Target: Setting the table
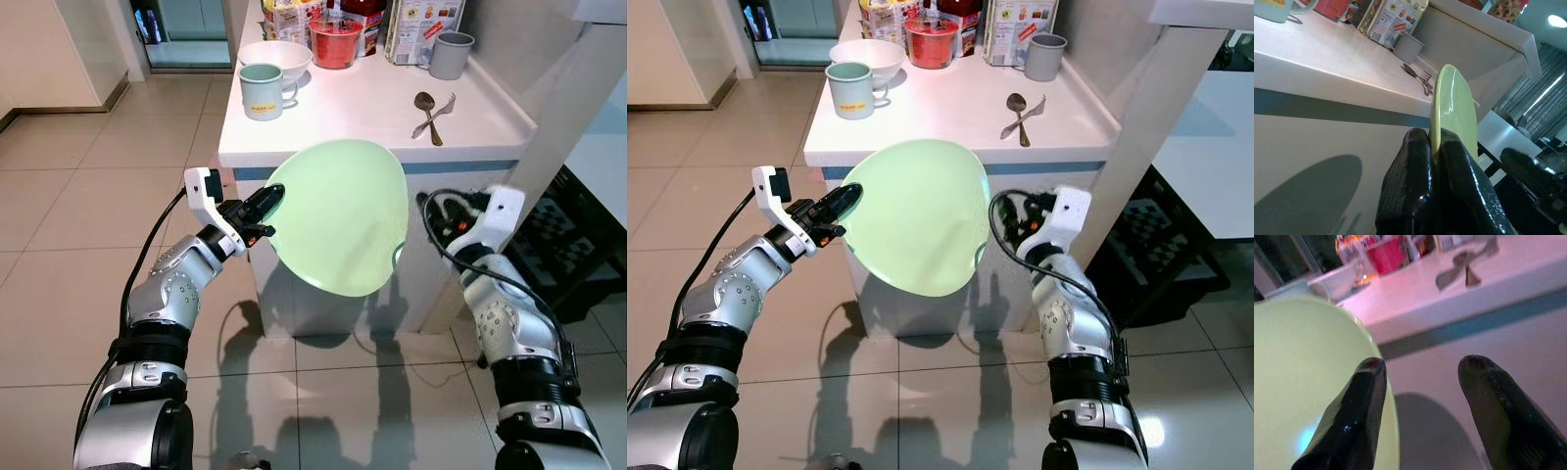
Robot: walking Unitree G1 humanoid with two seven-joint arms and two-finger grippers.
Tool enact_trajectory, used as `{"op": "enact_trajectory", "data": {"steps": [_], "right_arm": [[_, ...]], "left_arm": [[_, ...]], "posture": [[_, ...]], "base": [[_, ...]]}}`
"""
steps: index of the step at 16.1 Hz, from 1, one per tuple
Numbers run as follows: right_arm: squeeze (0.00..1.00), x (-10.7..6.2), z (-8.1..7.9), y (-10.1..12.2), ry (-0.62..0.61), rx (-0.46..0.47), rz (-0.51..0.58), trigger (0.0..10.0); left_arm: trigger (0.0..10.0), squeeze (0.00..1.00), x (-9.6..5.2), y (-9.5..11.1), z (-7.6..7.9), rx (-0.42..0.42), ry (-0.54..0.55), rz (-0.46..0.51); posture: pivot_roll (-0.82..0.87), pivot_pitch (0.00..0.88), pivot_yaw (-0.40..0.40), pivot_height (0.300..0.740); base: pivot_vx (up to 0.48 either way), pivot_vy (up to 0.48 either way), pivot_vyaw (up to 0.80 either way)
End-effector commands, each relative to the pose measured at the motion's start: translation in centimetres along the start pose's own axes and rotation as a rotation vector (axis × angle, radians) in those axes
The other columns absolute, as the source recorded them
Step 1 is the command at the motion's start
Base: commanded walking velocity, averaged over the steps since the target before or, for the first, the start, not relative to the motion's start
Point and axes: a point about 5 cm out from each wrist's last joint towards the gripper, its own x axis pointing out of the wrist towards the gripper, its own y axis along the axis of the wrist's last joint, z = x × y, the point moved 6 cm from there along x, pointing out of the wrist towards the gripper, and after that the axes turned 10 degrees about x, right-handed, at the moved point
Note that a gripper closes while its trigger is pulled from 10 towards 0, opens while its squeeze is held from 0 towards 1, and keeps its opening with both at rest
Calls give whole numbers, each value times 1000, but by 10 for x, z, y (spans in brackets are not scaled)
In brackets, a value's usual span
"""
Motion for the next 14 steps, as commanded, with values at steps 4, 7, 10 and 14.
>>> {"op": "enact_trajectory", "data": {"steps": [4, 7, 10, 14], "right_arm": [[0, 0, 17, 22, -63, -108, 74, 10000], [0, 0, 17, 22, -63, -108, 74, 10000], [0, 0, 17, 22, -63, -108, 74, 10000], [0, 0, 17, 22, -63, -108, 74, 10000]], "left_arm": [[0, 0, -2, 1, -6, 40, 27, -12], [0, 0, -2, 1, -6, 40, 27, -12], [0, 0, -2, 1, -6, 40, 27, -12], [0, 0, -2, 1, -6, 40, 27, -12]], "posture": [[-3, 0, 12, 740], [-3, 0, 12, 740], [-3, 0, 12, 740], [-3, 0, 12, 740]], "base": [[0, 0, 0], [0, 0, 0], [0, 0, 0], [0, 0, 0]]}}
